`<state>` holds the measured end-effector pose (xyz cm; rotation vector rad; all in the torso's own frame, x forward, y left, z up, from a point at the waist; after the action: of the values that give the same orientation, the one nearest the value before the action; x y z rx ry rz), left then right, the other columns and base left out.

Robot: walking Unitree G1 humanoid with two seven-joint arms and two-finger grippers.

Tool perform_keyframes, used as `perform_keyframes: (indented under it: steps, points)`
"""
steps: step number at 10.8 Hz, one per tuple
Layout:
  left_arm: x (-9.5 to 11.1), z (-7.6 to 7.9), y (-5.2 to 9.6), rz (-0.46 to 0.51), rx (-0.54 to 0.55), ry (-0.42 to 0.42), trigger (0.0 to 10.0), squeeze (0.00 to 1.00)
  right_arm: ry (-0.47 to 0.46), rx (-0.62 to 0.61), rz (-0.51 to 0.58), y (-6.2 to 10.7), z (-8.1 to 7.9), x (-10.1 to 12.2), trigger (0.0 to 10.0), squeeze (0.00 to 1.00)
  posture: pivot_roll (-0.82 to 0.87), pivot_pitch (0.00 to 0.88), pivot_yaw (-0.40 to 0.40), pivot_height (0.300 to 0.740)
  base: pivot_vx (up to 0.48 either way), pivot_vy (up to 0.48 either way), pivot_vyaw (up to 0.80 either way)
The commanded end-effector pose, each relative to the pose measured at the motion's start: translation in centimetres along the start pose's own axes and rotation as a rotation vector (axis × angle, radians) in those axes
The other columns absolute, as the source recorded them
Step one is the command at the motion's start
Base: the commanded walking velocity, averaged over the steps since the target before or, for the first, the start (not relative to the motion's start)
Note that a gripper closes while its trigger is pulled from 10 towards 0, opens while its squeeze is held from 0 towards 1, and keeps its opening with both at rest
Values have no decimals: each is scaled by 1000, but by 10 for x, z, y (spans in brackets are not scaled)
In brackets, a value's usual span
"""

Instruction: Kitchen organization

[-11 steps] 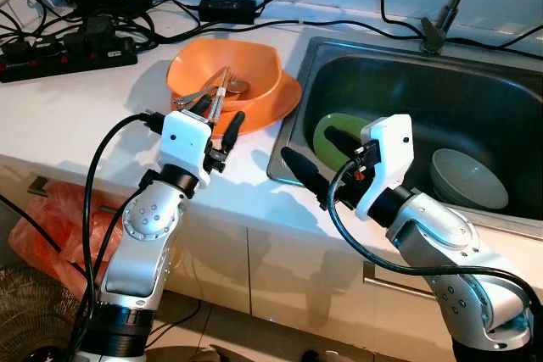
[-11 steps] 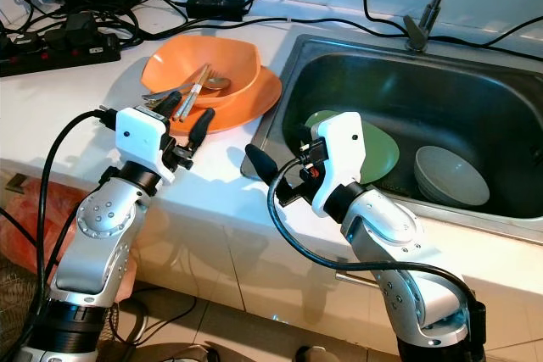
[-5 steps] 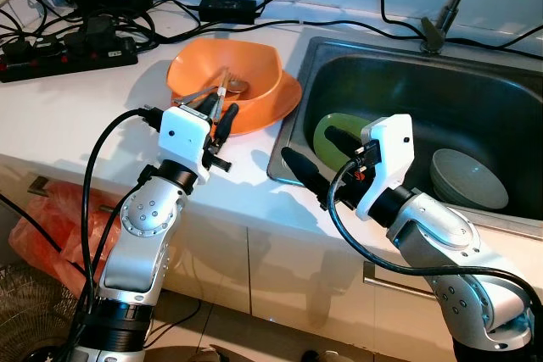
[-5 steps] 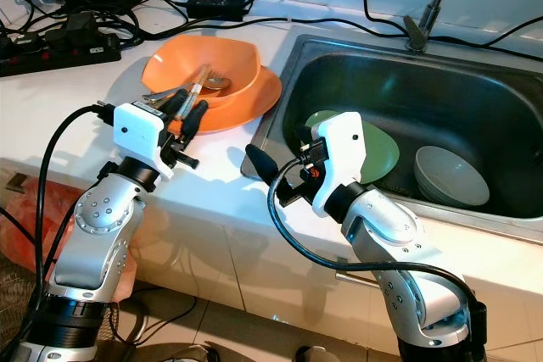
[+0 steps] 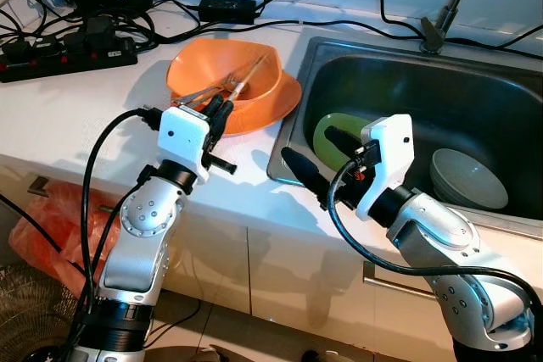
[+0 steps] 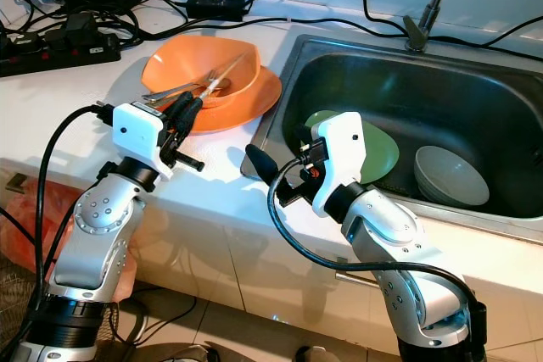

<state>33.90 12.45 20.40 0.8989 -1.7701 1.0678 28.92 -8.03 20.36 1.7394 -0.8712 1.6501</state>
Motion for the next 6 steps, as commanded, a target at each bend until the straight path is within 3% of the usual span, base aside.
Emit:
perform_keyframes:
  steps: [1, 2, 4, 6]
  points:
    - [11, -1, -4, 44, -4, -27, 0, 0, 1, 5, 6, 3, -3, 2, 10000, 0, 11, 97, -3, 740, 0, 0, 0]
    - [31, 2, -10, 113, -15, -49, 0, 0, 2, 1, 7, 3, -2, 2, 10000, 0, 13, 97, -6, 740, 0, 0, 0]
    - [67, 11, -23, 226, -60, 3, 0, 0, 0, -22, 13, 1, 2, 2, 10000, 0, 15, 95, -7, 740, 0, 0, 0]
    - [84, 17, -29, 278, -104, 52, 0, 0, -12, -45, 22, 0, 6, 3, 10000, 0, 13, 94, -5, 740, 0, 0, 0]
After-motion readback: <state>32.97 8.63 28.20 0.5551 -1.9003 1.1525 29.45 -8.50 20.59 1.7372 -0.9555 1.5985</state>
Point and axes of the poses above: a point about 5 cm out from each wrist's last joint towards the gripper, its own y axis pointing back from the gripper into the wrist, its own x axis along the axis of the wrist's last joint, z = x × y, the point moved 4 cm from there along -y, pointing out of the wrist towards the gripper, and after that the axes turned 1 degree about y, right-handed, at the moved point
